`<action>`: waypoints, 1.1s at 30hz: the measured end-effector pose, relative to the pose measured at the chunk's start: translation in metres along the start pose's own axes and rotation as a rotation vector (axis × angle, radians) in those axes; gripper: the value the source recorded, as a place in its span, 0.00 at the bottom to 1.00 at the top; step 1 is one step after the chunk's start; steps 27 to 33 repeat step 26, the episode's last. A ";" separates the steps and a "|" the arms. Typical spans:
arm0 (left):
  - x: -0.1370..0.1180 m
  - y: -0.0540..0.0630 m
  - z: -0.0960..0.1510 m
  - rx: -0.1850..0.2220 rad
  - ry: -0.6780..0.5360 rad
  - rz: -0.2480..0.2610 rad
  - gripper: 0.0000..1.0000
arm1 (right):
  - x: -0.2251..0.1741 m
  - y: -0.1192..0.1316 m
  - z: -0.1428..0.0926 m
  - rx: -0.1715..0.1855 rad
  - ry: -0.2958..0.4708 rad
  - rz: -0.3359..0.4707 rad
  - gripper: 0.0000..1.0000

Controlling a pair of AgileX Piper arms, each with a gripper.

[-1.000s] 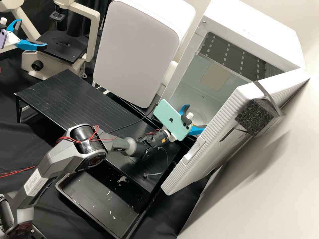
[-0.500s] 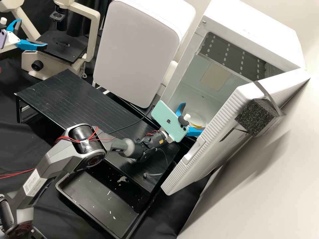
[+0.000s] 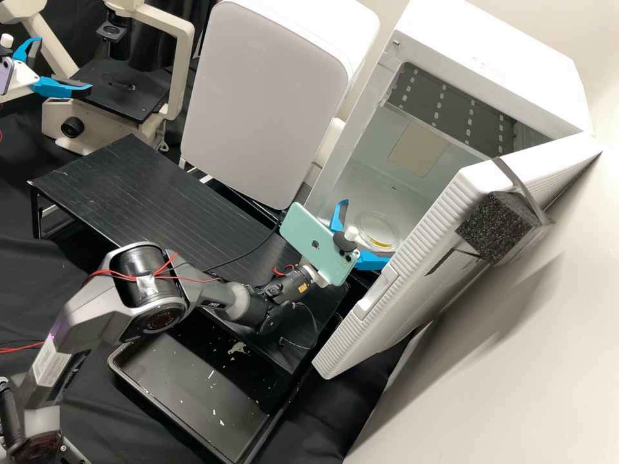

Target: Place the petri dish in the incubator

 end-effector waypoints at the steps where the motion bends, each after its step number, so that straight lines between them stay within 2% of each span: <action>1: 0.000 0.000 0.000 0.000 0.000 0.000 1.00 | -0.005 0.005 -0.001 0.010 0.009 0.016 1.00; 5: 0.000 0.000 0.000 0.000 0.000 0.000 1.00 | -0.026 0.020 -0.003 0.034 0.059 0.074 1.00; 7: 0.000 0.000 0.000 0.000 0.000 0.000 1.00 | -0.041 0.024 -0.005 0.046 0.059 0.092 1.00; 13: 0.000 0.000 0.000 0.000 0.000 0.000 1.00 | -0.103 0.020 -0.023 0.095 -0.050 0.131 1.00; 17: 0.000 0.000 0.000 0.000 0.000 0.000 1.00 | -0.141 0.010 -0.045 0.128 -0.064 0.111 1.00; 19: 0.000 0.000 0.000 0.000 0.000 0.000 1.00 | -0.164 -0.003 -0.057 0.152 -0.061 0.073 1.00; 24: 0.000 0.000 0.000 0.000 0.000 0.000 1.00 | -0.201 -0.018 -0.076 0.173 -0.025 0.003 1.00; 26: 0.000 0.000 0.000 0.000 0.000 0.000 1.00 | -0.211 -0.024 -0.080 0.183 -0.012 -0.024 1.00; 33: 0.000 0.000 0.000 0.000 0.000 0.000 1.00 | -0.211 -0.024 -0.080 0.183 -0.012 -0.024 1.00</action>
